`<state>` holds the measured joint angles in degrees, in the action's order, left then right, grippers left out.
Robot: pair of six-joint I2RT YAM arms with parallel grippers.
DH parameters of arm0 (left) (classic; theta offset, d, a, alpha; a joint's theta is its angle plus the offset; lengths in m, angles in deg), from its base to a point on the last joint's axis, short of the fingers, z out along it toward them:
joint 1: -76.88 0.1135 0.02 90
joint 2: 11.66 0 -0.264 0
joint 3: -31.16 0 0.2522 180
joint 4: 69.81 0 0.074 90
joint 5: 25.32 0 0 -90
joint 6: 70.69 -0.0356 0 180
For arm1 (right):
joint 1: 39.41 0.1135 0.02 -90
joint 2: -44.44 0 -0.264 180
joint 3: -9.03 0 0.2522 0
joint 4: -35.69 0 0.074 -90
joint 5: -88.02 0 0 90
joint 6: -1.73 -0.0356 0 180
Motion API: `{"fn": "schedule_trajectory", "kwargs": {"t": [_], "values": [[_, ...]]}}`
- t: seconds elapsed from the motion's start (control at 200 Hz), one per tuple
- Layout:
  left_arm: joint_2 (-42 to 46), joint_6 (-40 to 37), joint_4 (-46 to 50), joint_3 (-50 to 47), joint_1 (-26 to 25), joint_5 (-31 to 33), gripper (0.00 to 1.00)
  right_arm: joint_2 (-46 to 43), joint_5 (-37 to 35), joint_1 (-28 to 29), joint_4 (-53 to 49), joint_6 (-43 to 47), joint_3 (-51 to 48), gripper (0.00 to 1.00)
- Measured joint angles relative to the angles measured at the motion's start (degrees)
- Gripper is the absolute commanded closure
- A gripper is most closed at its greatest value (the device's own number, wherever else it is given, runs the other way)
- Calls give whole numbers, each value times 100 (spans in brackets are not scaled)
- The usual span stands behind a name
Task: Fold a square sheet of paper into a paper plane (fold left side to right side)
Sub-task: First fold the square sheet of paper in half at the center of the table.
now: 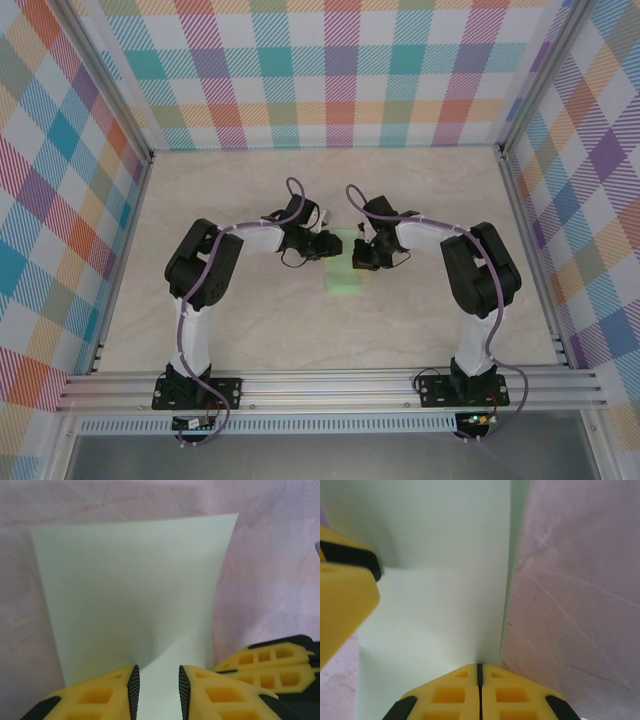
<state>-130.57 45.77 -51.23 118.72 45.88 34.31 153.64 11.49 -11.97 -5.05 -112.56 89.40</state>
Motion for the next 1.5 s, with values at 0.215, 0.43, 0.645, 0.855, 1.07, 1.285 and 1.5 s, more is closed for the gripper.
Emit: {"fn": "schedule_trajectory", "kwargs": {"t": [0.215, 0.43, 0.645, 0.855, 1.07, 1.285, 1.5], "values": [[-90, 81, 39, 140, 50, 133, 71, 13, -61, 17, -50, 92, 37, 94], [-234, 118, 136, 400, 74, 197, 70, 28, -63, 17, -74, 127, 59, 94], [-369, 116, 319, 686, 142, 264, 69, 35, -63, 17, -76, 129, 66, 94], [-612, 116, 461, 1097, 227, 299, 69, 35, -63, 17, -79, 127, 66, 94], [-841, 116, 625, 1480, 238, 289, 69, 37, -63, 17, -96, 129, 76, 94], [-1038, 138, 739, 1812, 282, 214, 68, 57, -61, 17, -120, 129, 103, 94], [-1222, 256, 691, 2070, 341, 136, 68, 57, -61, 17, -122, 129, 103, 94]]}}
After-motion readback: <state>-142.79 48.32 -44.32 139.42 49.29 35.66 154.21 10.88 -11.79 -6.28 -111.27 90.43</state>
